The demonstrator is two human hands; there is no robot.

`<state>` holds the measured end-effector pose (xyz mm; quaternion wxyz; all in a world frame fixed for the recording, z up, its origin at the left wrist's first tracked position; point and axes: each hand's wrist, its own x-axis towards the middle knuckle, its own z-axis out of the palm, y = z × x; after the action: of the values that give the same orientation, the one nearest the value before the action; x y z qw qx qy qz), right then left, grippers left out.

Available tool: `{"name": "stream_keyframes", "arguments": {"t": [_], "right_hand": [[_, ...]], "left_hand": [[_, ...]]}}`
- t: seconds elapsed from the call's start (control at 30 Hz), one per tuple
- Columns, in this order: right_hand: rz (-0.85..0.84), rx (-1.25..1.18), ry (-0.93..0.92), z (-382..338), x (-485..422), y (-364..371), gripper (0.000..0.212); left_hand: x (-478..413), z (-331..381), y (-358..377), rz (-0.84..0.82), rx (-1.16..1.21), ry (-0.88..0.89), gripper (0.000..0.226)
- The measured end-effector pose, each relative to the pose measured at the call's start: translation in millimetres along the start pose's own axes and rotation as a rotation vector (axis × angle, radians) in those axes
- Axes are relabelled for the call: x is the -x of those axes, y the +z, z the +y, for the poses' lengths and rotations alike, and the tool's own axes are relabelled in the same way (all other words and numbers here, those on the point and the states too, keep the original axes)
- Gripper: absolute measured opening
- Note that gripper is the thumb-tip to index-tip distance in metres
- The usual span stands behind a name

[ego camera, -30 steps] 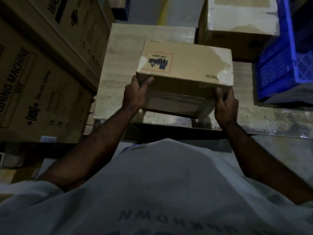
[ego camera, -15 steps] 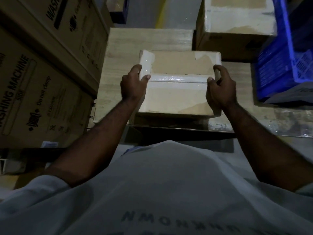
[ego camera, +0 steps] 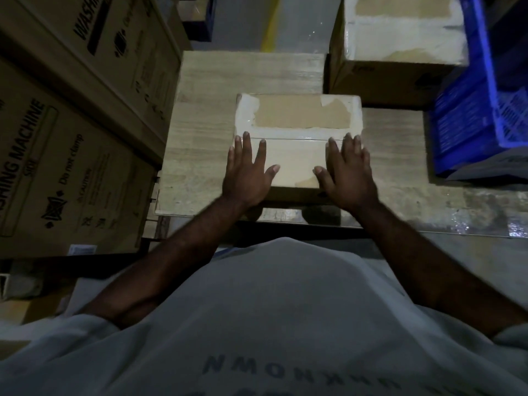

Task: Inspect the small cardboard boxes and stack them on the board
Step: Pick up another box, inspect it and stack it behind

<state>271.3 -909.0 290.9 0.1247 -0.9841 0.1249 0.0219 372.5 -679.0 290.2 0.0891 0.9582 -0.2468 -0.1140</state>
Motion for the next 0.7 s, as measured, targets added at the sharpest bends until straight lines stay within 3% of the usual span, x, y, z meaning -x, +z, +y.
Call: {"name": "stream_keyframes", "arguments": {"t": [0.37,0.7], "right_hand": [[-0.008,0.129,-0.006,-3.5,5.1,9.6,0.08],[-0.029,0.121,0.005,-4.3,3.8,7.6,0.08]], "left_hand": [[2.7,-3.1,10.5,0.026,-0.133,0.025,0.098],[1.0,-2.2,9.4,-0.028,-0.132,0.02,0.099]]}}
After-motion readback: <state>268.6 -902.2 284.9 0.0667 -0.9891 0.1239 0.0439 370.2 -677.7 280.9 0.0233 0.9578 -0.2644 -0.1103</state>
